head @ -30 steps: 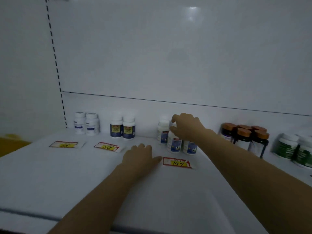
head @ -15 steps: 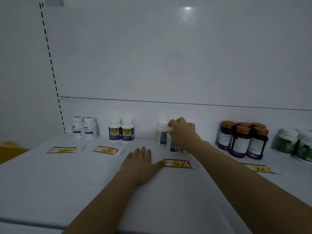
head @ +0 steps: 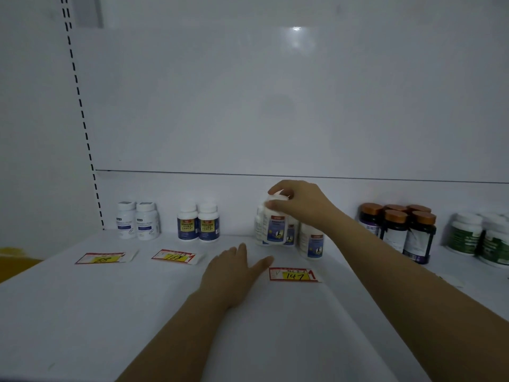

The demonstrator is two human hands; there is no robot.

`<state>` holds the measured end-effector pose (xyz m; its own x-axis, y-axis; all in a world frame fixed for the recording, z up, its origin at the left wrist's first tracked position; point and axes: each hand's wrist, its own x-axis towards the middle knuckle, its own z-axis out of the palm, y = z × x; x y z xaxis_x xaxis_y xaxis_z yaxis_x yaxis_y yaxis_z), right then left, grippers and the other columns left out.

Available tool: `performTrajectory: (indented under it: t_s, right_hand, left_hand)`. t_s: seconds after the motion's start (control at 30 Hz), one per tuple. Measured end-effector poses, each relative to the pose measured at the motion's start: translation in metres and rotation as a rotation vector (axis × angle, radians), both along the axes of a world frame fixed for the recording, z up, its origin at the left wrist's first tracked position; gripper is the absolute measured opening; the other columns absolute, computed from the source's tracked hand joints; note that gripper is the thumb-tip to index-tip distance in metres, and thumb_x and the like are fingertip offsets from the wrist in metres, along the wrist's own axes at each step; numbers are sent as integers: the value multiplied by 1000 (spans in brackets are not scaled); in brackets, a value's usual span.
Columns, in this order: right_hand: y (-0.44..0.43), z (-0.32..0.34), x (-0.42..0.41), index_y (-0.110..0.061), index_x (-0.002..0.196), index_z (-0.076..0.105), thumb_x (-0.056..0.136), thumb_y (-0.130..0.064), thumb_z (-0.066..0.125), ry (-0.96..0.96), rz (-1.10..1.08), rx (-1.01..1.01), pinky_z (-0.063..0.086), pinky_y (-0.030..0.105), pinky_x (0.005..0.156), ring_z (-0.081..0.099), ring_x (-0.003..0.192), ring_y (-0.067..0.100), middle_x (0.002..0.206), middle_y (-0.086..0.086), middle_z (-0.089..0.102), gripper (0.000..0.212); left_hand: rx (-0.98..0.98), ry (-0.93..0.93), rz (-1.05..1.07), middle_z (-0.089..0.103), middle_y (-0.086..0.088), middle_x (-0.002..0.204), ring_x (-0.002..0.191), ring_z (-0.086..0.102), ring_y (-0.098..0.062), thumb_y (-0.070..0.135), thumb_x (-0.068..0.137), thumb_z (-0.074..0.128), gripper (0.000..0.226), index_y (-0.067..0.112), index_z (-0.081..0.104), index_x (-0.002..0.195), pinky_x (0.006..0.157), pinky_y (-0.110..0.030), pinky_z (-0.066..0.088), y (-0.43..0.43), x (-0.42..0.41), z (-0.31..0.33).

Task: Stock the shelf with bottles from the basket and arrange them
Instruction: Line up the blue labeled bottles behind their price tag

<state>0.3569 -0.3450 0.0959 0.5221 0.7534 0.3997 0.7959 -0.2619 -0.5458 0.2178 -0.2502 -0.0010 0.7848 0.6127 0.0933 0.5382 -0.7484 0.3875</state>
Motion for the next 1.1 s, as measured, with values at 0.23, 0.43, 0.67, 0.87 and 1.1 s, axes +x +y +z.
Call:
performTrajectory:
  t_s: [0.23, 0.43, 0.67, 0.87, 1.1]
  right_hand:
    - [3, 0, -8, -35, 101, 65, 79, -53, 67, 118, 65, 163, 49, 22, 75, 59, 99, 10, 108, -6, 63, 28]
    - [7, -18, -9, -30, 105, 70, 82, -52, 64, 225, 93, 229, 54, 35, 89, 61, 103, 11, 110, -11, 66, 33]
    - [3, -28, -5, -23, 119, 65, 93, -48, 50, 366, 136, 209, 54, 35, 88, 66, 97, 13, 107, -5, 69, 39]
    - [0, -30, -2, -21, 113, 67, 93, -48, 49, 385, 139, 214, 52, 22, 73, 67, 88, 10, 101, -5, 70, 38]
    - [1, -32, -1, -20, 115, 66, 93, -48, 49, 377, 134, 213, 54, 29, 82, 68, 91, 12, 104, -2, 70, 40]
  left_hand:
    - [-241, -468, -125, 47, 5, 141, 125, 45, -10, 46, 82, 65, 72, 25, 32, 143, 96, -23, 34, -2, 3, 16]
    - [-261, -490, -189, 62, 9, 116, 93, 52, 3, 37, 80, 70, 50, 23, 54, 125, 79, -7, 36, 3, 4, 16]
    - [-302, -514, -182, 63, 15, 100, 85, 57, 7, 41, 76, 74, 42, 27, 58, 112, 72, -7, 40, 7, 5, 14]
    - [-310, -526, -195, 65, 15, 96, 86, 60, 6, 41, 75, 74, 37, 29, 59, 107, 72, -10, 43, 5, 5, 13]
    - [-310, -531, -201, 63, 17, 92, 81, 59, 7, 41, 75, 74, 33, 32, 56, 101, 67, -7, 40, 4, 4, 14]
